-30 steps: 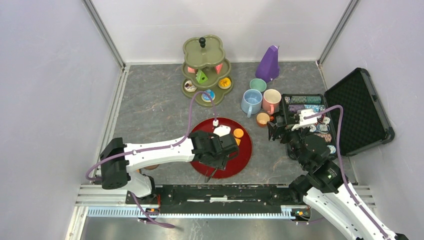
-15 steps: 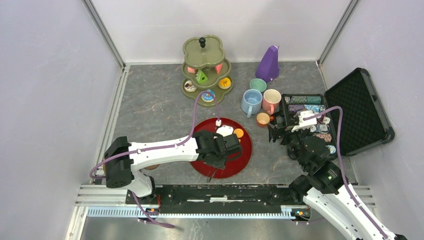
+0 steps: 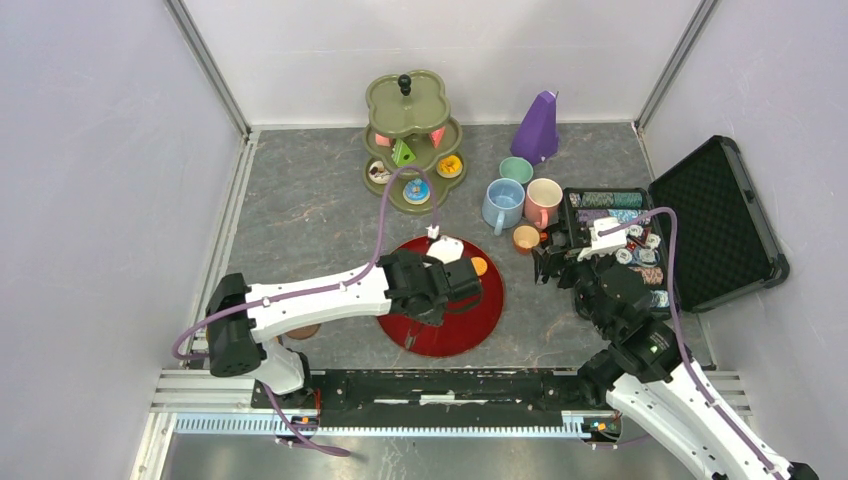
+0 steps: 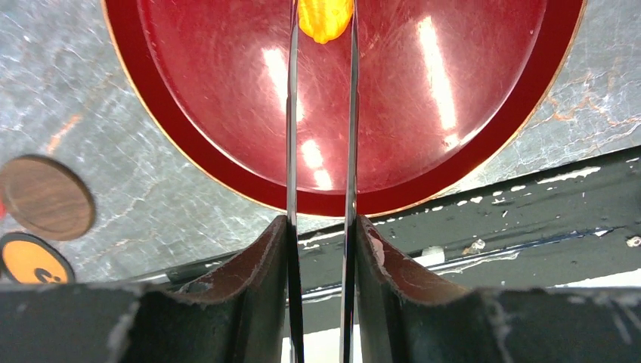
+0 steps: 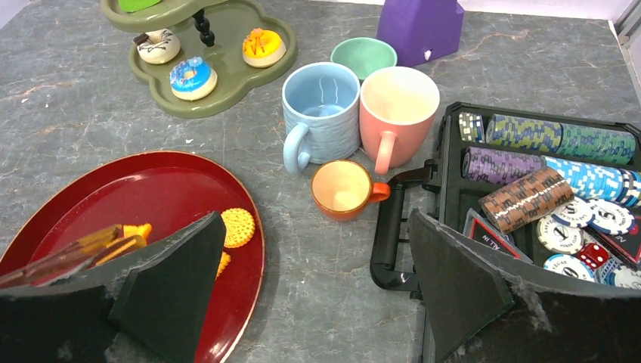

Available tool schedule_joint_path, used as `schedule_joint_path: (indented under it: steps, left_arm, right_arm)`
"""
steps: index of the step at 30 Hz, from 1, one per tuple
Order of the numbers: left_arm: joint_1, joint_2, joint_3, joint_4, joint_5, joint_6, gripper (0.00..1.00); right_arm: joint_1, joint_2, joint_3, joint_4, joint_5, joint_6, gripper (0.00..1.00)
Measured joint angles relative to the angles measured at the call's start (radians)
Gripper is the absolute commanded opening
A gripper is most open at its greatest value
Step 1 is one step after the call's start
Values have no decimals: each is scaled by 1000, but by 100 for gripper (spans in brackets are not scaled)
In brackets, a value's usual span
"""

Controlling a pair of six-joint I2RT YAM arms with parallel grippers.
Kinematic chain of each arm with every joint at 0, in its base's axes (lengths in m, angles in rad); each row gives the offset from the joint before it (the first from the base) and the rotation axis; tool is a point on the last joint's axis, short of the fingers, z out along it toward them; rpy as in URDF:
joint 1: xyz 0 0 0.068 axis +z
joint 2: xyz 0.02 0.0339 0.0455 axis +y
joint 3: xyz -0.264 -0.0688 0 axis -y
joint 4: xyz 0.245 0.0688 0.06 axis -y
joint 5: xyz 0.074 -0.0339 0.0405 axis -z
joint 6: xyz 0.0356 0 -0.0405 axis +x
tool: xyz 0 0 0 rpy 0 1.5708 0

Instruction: Serve the afternoon tea

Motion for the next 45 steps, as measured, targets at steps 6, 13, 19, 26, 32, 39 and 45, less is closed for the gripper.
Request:
schedule_joint_path:
  steps: [6,13,19,26,32,39,45]
  left_arm:
    - [99,-50,61,-35,-14,107,26]
    - [309,-108,211,-53,6,279,26]
    - [470,-92,443,-47,30,431,22]
    - [572,36,741,-14,44,535,25]
    - [657,154,832,28,55,566,25]
    - [734,235,833,41,79,592,27]
    - [745,243,831,54,90,600,39]
  right_arm:
    - [0,43,0,26,13,0,98]
    - [0,120,0,76,35,-2,98]
    - [0,183,31,100,43,-10,98]
    - [0,201,66,118,48,-21,98]
    - [0,195,72,109,68,-22,98]
    - [0,176,72,103,85,-21,98]
    - [0,167,72,95,91,-21,98]
